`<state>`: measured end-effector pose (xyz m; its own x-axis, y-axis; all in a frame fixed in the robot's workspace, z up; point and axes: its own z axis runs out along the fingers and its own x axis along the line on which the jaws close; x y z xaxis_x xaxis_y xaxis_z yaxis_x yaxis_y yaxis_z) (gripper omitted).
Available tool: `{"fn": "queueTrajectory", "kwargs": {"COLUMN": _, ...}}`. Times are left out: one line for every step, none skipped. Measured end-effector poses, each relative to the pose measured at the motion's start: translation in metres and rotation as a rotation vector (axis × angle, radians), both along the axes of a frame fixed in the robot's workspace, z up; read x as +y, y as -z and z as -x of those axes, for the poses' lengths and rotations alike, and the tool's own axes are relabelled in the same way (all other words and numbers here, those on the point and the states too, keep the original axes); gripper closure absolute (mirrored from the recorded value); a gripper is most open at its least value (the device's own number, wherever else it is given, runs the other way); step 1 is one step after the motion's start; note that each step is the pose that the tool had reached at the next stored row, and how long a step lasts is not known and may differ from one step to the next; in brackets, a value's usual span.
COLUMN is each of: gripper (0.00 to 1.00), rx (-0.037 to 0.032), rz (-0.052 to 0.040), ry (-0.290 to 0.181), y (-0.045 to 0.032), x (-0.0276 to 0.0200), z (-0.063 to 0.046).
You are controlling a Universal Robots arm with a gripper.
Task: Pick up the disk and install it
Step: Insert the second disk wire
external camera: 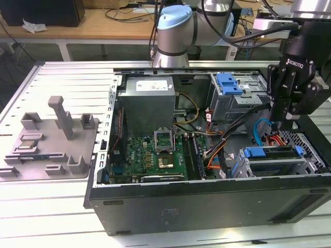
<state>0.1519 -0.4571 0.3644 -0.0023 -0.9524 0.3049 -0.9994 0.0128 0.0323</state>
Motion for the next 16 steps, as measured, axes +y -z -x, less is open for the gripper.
{"fn": "queueTrajectory", "kwargs": {"gripper": 0.60, "rx": -0.0004, "rz": -0.0001, "ry": 0.000, "y": 0.0003, "x": 0.0000, "z": 0.0002}}
{"fn": "queueTrajectory", "kwargs": {"gripper": 0.60, "rx": -0.0007, "rz": -0.0002, "ry": 0.000, "y": 0.0005, "x": 0.0000, "z": 0.0006}}
{"fn": "queueTrajectory", "kwargs": {"gripper": 0.60, "rx": -0.0011, "rz": -0.0005, "ry": 0.000, "y": 0.0007, "x": 0.0000, "z": 0.0009}}
{"fn": "queueTrajectory", "kwargs": {"gripper": 0.60, "rx": -0.0015, "rz": -0.0009, "ry": 0.000, "y": 0.0010, "x": 0.0000, "z": 0.0014}}
{"fn": "queueTrajectory", "kwargs": {"gripper": 0.60, "rx": -0.0018, "rz": -0.0010, "ry": 0.000, "y": 0.0010, "x": -0.0001, "z": 0.0021}}
{"fn": "queueTrajectory", "kwargs": {"gripper": 0.62, "rx": -0.0023, "rz": -0.0013, "ry": 0.000, "y": 0.0010, "x": -0.0001, "z": 0.0028}}
{"fn": "queueTrajectory", "kwargs": {"gripper": 0.62, "rx": -0.0026, "rz": -0.0020, "ry": 0.000, "y": 0.0012, "x": -0.0001, "z": 0.0033}}
{"fn": "queueTrajectory", "kwargs": {"gripper": 0.75, "rx": -0.0027, "rz": -0.0024, "ry": 0.000, "y": 0.0013, "x": 0.0000, "z": 0.0036}}
{"fn": "queueTrajectory", "kwargs": {"gripper": 0.82, "rx": -0.0027, "rz": -0.0025, "ry": 0.000, "y": 0.0013, "x": 0.0000, "z": 0.0037}}
{"fn": "queueTrajectory", "kwargs": {"gripper": 0.82, "rx": -0.0027, "rz": -0.0026, "ry": 0.000, "y": 0.0014, "x": 0.0000, "z": 0.0037}}
{"fn": "queueTrajectory", "kwargs": {"gripper": 0.82, "rx": -0.0027, "rz": -0.0028, "ry": 0.000, "y": 0.0014, "x": 0.0000, "z": 0.0038}}
{"fn": "queueTrajectory", "kwargs": {"gripper": 0.82, "rx": -0.0027, "rz": -0.0029, "ry": 0.000, "y": 0.0015, "x": 0.0000, "z": 0.0038}}
{"fn": "queueTrajectory", "kwargs": {"gripper": 0.82, "rx": -0.0027, "rz": -0.0032, "ry": 0.000, "y": 0.0015, "x": 0.0000, "z": 0.0038}}
{"fn": "queueTrajectory", "kwargs": {"gripper": 0.82, "rx": -0.0027, "rz": -0.0036, "ry": 0.000, "y": 0.0016, "x": 0.0000, "z": 0.0038}}
{"fn": "queueTrajectory", "kwargs": {"gripper": 0.82, "rx": -0.0027, "rz": -0.0039, "ry": 0.000, "y": 0.0017, "x": 0.0000, "z": 0.0038}}
{"fn": "queueTrajectory", "kwargs": {"gripper": 0.82, "rx": -0.0027, "rz": -0.0042, "ry": 0.000, "y": 0.0018, "x": 0.0000, "z": 0.0038}}
